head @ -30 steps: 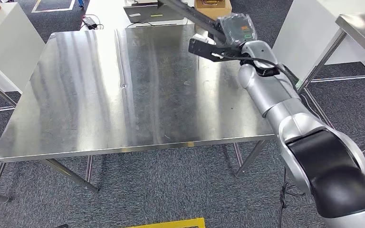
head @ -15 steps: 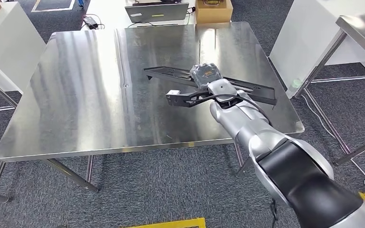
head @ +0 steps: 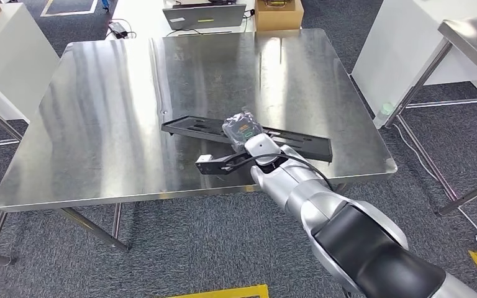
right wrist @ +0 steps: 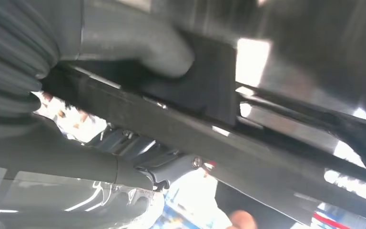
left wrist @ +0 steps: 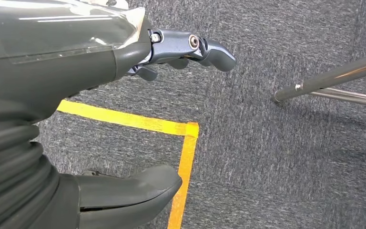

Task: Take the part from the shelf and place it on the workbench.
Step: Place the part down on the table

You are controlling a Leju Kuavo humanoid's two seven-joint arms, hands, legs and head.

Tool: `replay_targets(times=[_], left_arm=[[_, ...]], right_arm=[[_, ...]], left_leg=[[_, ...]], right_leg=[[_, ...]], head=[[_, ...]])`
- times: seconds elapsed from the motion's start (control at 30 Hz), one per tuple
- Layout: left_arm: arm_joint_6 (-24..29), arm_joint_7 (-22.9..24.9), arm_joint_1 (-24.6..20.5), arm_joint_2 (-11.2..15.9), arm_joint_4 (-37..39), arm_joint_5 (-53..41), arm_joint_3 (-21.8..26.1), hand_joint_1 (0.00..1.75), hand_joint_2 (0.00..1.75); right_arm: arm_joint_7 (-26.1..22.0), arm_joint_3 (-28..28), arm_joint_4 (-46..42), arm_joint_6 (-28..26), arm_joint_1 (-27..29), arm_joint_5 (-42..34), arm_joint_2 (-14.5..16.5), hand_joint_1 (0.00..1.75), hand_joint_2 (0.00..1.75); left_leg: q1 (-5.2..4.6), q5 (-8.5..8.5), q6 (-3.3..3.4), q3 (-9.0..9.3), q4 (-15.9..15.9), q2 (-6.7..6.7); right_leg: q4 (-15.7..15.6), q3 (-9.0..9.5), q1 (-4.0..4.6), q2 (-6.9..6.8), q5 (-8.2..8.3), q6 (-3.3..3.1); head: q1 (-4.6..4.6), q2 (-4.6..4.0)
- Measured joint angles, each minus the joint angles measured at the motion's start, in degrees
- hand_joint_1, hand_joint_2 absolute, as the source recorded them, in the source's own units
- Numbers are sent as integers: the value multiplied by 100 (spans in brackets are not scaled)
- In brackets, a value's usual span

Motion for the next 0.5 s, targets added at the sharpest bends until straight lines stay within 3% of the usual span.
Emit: replay_targets(times=[0.2, 0.33, 0.5], left_arm=[[55, 17, 75, 2, -9, -12, 2, 0, 175], [83, 117, 84, 7, -12, -18, 5, 0, 0], [11, 229, 87, 16, -14, -90, 11, 0, 0]], right_arm=[[-10, -4, 1, -127, 106, 140, 150, 0, 0], [-8, -20, 1, -159, 127, 220, 169, 0, 0], [50, -104, 1, -226, 151, 404, 164, 0, 0]], left_leg=[[0, 0, 0, 0, 0, -2], [-1, 0, 0, 0, 1, -2], [-2, 0, 1, 0, 2, -4]], right_leg=[[0, 1, 0, -2, -1, -1], [0, 2, -1, -2, -1, -1], [-1, 2, -4, -2, -1, -1]], head=[[0, 0], [0, 0], [-1, 0]])
